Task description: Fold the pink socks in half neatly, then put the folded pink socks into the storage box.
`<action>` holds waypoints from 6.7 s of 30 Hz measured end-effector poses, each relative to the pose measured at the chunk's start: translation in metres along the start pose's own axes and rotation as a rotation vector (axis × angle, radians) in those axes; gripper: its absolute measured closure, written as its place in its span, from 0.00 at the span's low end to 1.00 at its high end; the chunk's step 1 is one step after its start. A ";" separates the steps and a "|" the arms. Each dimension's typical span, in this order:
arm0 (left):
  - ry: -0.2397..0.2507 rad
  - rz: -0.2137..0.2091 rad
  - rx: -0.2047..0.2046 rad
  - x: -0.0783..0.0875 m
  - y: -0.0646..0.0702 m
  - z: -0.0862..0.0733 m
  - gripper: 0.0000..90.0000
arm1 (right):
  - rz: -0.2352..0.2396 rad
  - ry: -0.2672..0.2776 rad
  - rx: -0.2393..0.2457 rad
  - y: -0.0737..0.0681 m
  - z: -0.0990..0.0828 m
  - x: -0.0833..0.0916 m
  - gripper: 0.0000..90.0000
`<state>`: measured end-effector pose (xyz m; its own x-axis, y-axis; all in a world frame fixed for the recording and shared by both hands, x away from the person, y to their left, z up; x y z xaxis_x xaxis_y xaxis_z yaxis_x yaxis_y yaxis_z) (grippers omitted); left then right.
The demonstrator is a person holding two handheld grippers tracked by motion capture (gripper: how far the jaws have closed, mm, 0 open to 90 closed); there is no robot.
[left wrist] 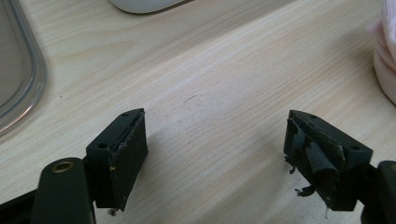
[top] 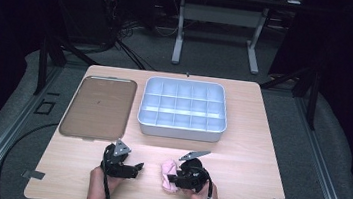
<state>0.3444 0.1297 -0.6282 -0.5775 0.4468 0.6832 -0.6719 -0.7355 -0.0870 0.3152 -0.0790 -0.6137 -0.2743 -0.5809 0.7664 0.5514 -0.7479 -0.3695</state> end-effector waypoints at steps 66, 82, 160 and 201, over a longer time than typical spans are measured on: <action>0.010 0.039 -0.022 -0.002 0.004 -0.001 0.18 | -0.015 0.155 0.038 0.017 0.008 0.035 0.80; 0.013 0.043 -0.019 -0.002 0.004 -0.001 0.18 | -0.071 0.211 0.024 0.034 0.017 0.056 0.80; -0.014 0.033 -0.017 -0.005 0.003 -0.001 0.07 | -0.396 0.389 -0.001 0.125 0.126 0.108 0.80; -0.009 0.043 -0.015 -0.005 0.003 -0.001 0.08 | -0.480 0.317 0.045 0.132 0.116 0.082 0.52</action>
<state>0.3443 0.1257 -0.6324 -0.6019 0.4099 0.6853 -0.6535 -0.7461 -0.1278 0.4567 -0.1875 -0.5389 -0.7209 -0.2533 0.6451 0.3380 -0.9411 0.0082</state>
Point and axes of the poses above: each handheld gripper's, and its own axes: x roughly backward along the jaws, z roughly out of its top, y roughly to its right, the point moved 6 cm from there along -x, roughly forward along the jaws, and after that the axes turned 9 degrees about -x, right-handed, at the moved point
